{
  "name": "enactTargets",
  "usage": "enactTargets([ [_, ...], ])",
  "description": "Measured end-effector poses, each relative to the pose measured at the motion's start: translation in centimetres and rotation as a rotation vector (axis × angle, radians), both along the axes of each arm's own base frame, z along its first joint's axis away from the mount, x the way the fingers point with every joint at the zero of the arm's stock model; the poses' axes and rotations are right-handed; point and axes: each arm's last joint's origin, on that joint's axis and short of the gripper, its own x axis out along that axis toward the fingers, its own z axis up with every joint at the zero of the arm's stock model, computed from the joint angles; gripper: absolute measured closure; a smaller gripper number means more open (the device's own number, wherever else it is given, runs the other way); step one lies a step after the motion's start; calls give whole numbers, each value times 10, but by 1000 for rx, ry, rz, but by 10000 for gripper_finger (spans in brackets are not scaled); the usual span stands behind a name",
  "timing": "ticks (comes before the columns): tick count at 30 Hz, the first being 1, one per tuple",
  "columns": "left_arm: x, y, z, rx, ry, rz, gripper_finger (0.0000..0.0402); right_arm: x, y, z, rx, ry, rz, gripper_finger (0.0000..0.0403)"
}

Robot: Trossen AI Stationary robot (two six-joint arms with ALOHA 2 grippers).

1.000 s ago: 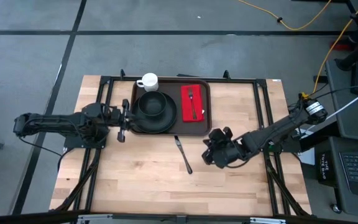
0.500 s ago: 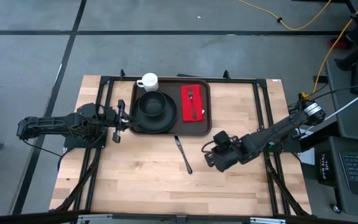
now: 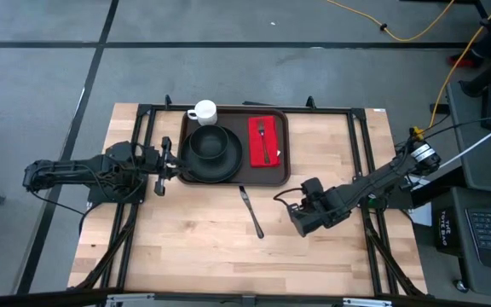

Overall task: Set up tray
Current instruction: Put the silver spoon on the red napkin to the left of the silver fork

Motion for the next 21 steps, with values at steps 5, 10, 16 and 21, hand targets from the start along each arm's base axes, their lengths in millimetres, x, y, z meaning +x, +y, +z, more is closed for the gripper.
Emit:
enactTargets([
  [5, 0, 0, 0, -3, -1, 0, 357, -2, -3, 0, -15, 27, -5, 386],
  [10, 0, 0, 0, -3, -1, 0, 358, -3, -4, 0, -34, 10, -82, 389],
  [16, 0, 0, 0, -2, -1, 0, 358, -5, -5, 0, -48, 15, -124, 374],
  [21, 0, 0, 0, -1, -1, 0, 357, -2, -4, -8, -64, 41, -124, 363],
])
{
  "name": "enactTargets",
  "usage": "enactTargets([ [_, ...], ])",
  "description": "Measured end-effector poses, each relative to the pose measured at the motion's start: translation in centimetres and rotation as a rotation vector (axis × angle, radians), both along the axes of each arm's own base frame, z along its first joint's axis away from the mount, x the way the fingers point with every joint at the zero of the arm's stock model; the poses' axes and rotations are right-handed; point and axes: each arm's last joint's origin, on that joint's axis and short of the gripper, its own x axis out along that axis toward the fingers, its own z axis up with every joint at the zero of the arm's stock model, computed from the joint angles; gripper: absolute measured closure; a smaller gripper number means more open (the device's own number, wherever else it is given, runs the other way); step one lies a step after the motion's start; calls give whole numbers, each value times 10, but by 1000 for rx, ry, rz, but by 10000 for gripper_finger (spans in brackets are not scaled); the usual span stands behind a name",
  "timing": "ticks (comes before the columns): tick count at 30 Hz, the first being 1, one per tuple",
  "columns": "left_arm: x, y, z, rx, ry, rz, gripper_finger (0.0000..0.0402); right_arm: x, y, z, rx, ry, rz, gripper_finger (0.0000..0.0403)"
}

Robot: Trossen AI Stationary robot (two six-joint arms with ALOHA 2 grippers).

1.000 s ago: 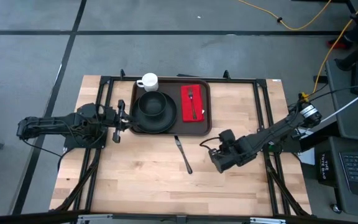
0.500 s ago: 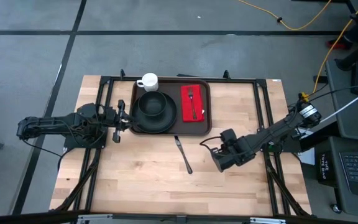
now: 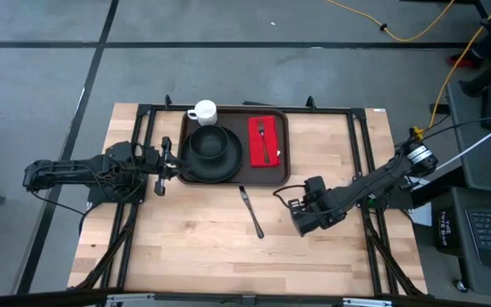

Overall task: Set up tray
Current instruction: Put the silver spoon on the red napkin to the left of the silver fork

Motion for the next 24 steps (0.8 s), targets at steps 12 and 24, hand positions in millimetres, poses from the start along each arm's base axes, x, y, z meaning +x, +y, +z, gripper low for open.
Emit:
enactTargets([
  [12, 0, 0, 0, 0, 0, 0, 354, 6, 5, -25, -17, 98, -110, 274],
  [24, 0, 0, 0, -2, 0, -1, 355, 10, -1, -33, -2, 59, -204, 257],
])
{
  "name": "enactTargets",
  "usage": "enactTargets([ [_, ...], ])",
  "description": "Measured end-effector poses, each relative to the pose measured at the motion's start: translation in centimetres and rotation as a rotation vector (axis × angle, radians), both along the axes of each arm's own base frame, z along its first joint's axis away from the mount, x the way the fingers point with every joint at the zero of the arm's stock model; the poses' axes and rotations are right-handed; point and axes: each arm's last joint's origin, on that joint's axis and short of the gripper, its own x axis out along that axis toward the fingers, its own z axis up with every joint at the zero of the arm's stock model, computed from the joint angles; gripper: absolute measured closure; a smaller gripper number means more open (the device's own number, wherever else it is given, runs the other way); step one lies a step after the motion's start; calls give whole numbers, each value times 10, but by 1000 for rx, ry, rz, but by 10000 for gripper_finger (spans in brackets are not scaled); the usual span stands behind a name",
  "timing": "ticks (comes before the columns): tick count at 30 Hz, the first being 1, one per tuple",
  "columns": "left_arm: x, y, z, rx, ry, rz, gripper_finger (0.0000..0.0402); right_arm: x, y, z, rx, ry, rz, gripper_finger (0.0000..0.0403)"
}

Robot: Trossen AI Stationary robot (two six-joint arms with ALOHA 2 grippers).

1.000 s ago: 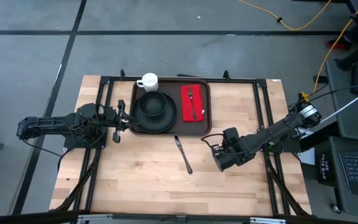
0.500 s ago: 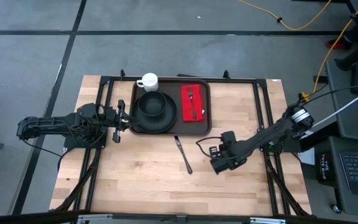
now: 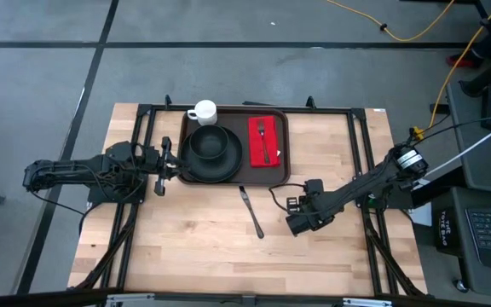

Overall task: Set up tray
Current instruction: Put the silver spoon on the red napkin to the left of the silver fork

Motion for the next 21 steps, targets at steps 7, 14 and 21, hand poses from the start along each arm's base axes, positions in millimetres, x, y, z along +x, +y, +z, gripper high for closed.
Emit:
enactTargets([
  [7, 0, 0, 0, -22, 0, -3, 357, -8, -13, -38, 30, -12, -38, 258],
  [14, 0, 0, 0, -24, 0, -3, 357, -10, -17, -58, 69, -76, -47, 258],
  [21, 0, 0, 0, -24, 0, -3, 358, -18, -21, -68, 47, -77, -78, 258],
])
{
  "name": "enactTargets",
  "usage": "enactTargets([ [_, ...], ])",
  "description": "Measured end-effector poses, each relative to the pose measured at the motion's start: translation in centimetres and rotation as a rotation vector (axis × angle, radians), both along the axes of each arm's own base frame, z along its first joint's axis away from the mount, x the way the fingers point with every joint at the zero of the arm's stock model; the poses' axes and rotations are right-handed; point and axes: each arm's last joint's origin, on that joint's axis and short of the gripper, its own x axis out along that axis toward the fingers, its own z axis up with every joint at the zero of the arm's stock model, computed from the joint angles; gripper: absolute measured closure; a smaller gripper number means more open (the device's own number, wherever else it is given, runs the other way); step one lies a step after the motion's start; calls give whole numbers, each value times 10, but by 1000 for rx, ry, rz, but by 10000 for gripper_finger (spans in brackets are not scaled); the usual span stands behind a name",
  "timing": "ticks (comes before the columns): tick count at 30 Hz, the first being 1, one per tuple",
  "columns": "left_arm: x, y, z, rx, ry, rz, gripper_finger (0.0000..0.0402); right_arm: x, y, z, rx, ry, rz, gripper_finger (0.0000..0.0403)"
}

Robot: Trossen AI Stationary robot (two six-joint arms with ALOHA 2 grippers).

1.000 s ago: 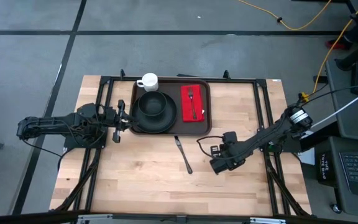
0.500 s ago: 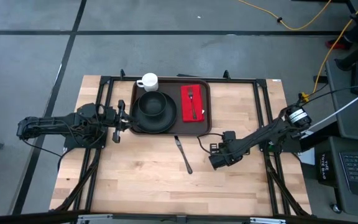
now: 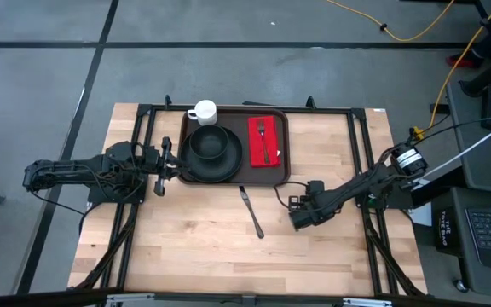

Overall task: Set up tray
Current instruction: Put the silver spoon on the red napkin to the left of the silver fork

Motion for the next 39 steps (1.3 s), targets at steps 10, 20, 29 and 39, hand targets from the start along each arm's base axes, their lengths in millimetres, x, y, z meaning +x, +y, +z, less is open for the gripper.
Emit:
enactTargets([
  [10, 0, 0, 0, 0, 0, 0, 355, -2, -1, -3, -25, -24, 4, 258],
  [20, 0, 0, 0, 0, 0, 1, 358, -2, -2, -3, -31, -2, 47, 267],
  [29, 0, 0, 0, 0, 0, 1, 355, -2, -3, -4, -62, -3, 68, 324],
  [39, 0, 0, 0, 0, 0, 1, 358, -2, -5, -4, -127, -9, 109, 370],
])
